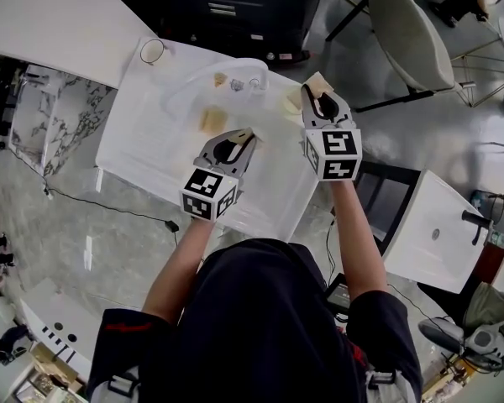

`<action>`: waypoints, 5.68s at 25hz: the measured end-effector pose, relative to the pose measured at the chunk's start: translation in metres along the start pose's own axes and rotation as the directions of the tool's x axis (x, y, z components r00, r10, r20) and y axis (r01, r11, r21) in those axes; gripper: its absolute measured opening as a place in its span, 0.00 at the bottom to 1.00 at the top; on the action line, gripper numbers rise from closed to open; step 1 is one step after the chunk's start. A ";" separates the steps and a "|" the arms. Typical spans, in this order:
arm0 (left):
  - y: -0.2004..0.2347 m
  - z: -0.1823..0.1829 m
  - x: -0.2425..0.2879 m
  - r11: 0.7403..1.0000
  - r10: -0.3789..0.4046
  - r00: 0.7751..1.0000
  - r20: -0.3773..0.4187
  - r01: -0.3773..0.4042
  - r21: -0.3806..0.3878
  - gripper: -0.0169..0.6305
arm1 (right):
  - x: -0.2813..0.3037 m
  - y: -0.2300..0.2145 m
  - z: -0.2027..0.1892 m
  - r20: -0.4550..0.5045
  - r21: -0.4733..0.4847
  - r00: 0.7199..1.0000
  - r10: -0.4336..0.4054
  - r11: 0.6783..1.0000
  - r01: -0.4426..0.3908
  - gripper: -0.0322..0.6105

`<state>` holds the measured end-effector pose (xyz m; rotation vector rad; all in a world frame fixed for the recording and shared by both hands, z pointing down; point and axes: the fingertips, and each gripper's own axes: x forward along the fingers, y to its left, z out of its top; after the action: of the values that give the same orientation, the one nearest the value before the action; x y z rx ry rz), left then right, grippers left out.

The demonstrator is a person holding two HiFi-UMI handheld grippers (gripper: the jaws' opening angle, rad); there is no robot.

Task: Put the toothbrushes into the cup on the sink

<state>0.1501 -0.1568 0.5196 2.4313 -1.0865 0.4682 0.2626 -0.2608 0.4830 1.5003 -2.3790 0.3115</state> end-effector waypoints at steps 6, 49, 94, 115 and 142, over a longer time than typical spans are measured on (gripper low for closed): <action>-0.001 -0.003 -0.002 1.000 0.007 1.000 -0.003 -0.007 -0.010 0.14 | 0.005 0.000 -0.020 -0.043 0.033 0.999 0.006 0.999 -0.005 0.14; -0.015 0.000 -0.039 1.000 -0.016 0.998 0.056 0.015 0.017 0.14 | -0.026 0.029 -0.032 -0.087 0.078 0.995 0.043 0.996 -0.036 0.29; -0.032 -0.018 -0.131 0.990 -0.105 0.990 0.098 0.095 0.101 0.14 | -0.120 0.107 -0.019 -0.016 0.098 0.997 -0.079 0.992 0.080 0.29; -0.037 -0.016 -0.202 0.980 -0.150 0.974 0.172 0.124 0.154 0.14 | -0.173 0.213 0.012 0.069 0.061 0.998 0.003 0.998 -0.007 0.15; 0.043 -0.018 -0.276 0.992 0.125 0.958 0.259 -0.128 -0.005 0.14 | -0.107 0.356 0.033 0.020 -0.060 0.889 0.457 0.888 -0.455 0.12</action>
<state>-0.0609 -0.0034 0.4170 2.4932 -1.3563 0.1980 -0.0203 -0.0307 0.4061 0.9074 -2.7251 0.3237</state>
